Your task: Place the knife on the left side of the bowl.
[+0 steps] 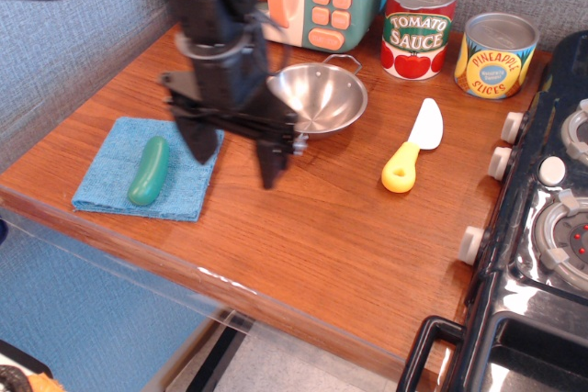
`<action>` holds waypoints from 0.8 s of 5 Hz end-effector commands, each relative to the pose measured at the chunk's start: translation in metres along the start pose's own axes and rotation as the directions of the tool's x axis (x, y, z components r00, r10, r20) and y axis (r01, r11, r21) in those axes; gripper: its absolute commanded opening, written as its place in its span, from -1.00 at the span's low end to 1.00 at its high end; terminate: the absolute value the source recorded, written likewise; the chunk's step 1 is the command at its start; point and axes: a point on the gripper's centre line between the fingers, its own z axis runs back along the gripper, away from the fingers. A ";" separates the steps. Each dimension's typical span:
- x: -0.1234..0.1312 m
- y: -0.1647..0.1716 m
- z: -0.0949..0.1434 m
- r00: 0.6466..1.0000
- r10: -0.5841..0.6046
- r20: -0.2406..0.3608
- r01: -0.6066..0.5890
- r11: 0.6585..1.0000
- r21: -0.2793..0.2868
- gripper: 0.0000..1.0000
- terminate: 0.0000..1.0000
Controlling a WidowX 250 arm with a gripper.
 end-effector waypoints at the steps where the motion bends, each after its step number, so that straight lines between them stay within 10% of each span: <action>1: 0.054 -0.063 0.006 0.994 -0.075 0.081 0.080 0.995 -0.061 1.00 -1.00; 4: 0.114 -0.086 -0.015 0.996 0.020 0.088 -0.020 1.000 -0.002 1.00 -1.00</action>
